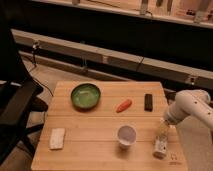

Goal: Place the bottle in the ceramic bowl

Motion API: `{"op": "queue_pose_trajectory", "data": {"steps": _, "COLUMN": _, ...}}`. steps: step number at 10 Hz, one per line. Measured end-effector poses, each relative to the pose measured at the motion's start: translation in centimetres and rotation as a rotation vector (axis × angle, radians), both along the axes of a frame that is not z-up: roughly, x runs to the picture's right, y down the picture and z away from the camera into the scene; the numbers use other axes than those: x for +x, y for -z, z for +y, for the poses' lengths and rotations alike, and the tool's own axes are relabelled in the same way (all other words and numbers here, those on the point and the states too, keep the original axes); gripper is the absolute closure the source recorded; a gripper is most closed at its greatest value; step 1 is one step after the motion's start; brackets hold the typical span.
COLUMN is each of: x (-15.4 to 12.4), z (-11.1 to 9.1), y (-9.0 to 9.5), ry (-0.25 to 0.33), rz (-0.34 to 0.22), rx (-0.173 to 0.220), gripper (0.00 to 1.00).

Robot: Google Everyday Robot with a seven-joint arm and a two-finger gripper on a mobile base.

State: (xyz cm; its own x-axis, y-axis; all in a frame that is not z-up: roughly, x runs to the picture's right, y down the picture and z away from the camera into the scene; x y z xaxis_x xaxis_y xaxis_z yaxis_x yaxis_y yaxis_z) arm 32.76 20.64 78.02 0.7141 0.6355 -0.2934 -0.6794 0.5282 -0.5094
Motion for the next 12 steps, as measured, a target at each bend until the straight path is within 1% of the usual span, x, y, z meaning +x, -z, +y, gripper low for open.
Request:
{"op": "queue_pose_trajectory", "data": {"steps": 2, "x": 0.4, "z": 0.3, "y": -0.9, "ry": -0.024, "rz": 0.027, "rx": -0.014, "gripper": 0.20}}
{"op": "queue_pose_trajectory", "data": {"steps": 3, "x": 0.6, "z": 0.6, "y": -1.4, "ry": -0.032, "rz": 0.039, "rx": -0.032, "gripper": 0.20}}
{"op": "queue_pose_trajectory", "data": {"steps": 5, "x": 1.4, "z": 1.8, "y": -3.1, "ry": -0.061, "rz": 0.077, "rx": -0.077, "gripper": 0.20}}
{"op": "queue_pose_trajectory", "data": {"steps": 8, "x": 2.3, "z": 3.4, "y": -4.4, "ry": -0.082, "rz": 0.116, "rx": -0.126, "gripper": 0.20}}
{"op": "queue_pose_trajectory", "data": {"steps": 10, "x": 2.1, "z": 4.2, "y": -4.7, "ry": -0.084, "rz": 0.115, "rx": -0.147, "gripper": 0.20}}
{"op": "queue_pose_trajectory", "data": {"steps": 12, "x": 2.2, "z": 4.5, "y": -4.5, "ry": -0.082, "rz": 0.115, "rx": -0.149, "gripper": 0.20}}
